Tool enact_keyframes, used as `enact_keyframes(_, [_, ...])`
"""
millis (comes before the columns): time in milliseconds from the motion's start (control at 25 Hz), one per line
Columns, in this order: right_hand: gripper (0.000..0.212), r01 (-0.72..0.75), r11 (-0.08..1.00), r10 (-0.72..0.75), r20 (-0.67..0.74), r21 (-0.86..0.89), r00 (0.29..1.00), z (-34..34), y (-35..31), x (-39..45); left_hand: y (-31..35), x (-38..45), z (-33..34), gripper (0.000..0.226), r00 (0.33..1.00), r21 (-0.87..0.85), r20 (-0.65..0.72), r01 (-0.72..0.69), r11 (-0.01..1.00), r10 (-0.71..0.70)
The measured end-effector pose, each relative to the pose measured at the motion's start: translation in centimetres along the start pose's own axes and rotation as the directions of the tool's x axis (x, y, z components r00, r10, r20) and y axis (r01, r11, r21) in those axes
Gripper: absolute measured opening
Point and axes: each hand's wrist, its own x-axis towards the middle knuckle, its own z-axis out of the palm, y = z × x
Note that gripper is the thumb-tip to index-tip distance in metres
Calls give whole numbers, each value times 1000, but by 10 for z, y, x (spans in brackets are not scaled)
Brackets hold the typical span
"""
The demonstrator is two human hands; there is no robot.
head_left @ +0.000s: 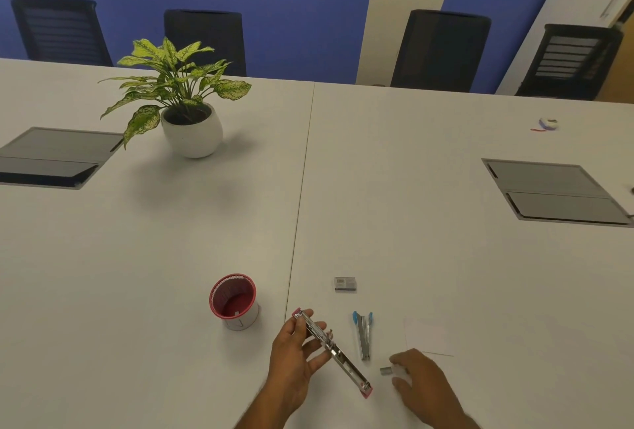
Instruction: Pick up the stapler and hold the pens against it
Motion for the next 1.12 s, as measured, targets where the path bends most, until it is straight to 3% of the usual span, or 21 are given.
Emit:
enact_keyframes(160, [43, 76, 984, -67, 59, -163, 996, 7, 8, 8, -4, 0, 1, 30, 1000, 7, -15, 2, 1000, -2])
enact_keyframes(360, [28, 106, 963, -102, 28, -247, 994, 10, -4, 13, -5, -3, 3, 30, 1000, 19, -23, 7, 1000, -7])
enact_keyframes(520, [29, 101, 955, -95, 34, -279, 995, 11, -9, 13, -3, -3, 4, 30, 1000, 26, -26, 8, 1000, -7])
enact_keyframes(640, [14, 40, 981, -39, 7, -190, 999, 4, -15, 9, -1, -6, 5, 30, 1000, 31, -23, 8, 999, -7])
enact_keyframes(760, [27, -59, 992, 60, 0, -113, 998, -3, -19, 7, 2, -10, 8, 29, 1000, 33, -21, 8, 999, -7])
enact_keyframes(880, [29, -138, 975, 154, -81, 174, 985, -12, -24, 5, 5, -14, 11, 29, 1000, 31, -8, 4, 1000, -4])
enact_keyframes(960, [38, -134, 904, 185, -89, 405, 979, -23, -31, 0, 6, -17, 14, 29, 1000, 34, 2, 2, 999, -2])
enact_keyframes(1120, [25, -145, 711, 231, -33, 688, 973, -51, -53, -2, 4, -22, 21, 28, 1000, 29, 25, 2, 1000, -3])
